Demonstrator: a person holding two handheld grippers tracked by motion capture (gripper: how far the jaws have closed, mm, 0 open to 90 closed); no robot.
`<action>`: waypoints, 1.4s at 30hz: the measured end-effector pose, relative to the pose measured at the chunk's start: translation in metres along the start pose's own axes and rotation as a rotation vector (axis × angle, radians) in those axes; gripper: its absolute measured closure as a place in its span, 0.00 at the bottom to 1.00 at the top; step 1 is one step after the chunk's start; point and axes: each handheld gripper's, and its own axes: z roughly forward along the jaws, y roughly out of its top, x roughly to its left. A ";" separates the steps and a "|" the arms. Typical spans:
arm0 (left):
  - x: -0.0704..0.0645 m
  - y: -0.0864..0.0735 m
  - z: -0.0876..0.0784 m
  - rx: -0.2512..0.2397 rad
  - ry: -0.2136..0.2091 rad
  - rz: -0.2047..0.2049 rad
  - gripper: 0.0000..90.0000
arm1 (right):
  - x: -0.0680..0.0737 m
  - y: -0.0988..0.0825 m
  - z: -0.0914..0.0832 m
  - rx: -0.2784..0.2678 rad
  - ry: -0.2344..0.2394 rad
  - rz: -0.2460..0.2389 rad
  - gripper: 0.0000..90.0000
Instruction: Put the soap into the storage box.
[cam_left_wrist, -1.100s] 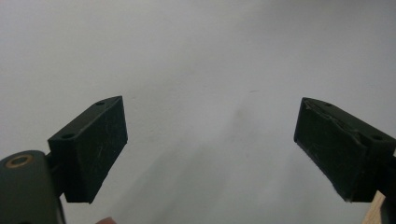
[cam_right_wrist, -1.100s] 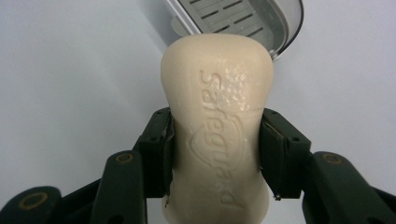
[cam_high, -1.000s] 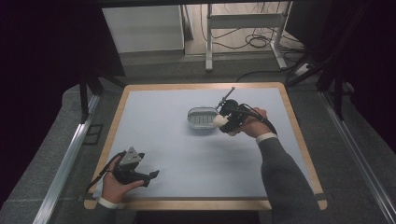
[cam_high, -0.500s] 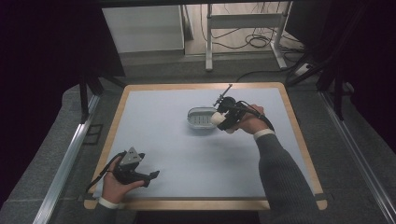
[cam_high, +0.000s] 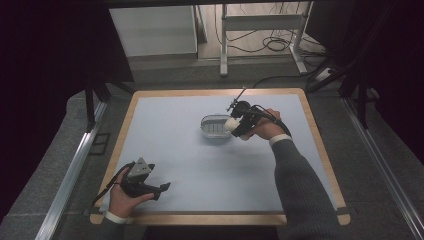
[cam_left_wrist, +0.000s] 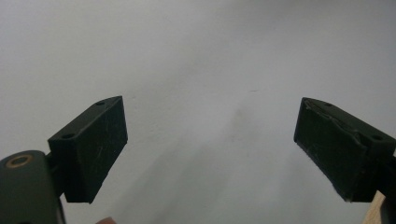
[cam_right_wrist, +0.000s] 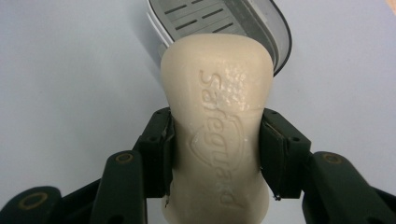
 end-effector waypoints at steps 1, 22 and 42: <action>0.000 0.000 0.000 -0.001 -0.001 0.000 0.11 | -0.001 0.003 0.001 0.001 0.007 -0.008 0.55; 0.000 0.000 0.000 -0.003 -0.002 -0.001 0.11 | -0.010 0.030 0.011 -0.005 -0.005 -0.058 0.55; 0.001 0.000 -0.001 -0.005 -0.001 0.001 0.11 | -0.012 0.055 0.038 0.006 -0.009 -0.133 0.55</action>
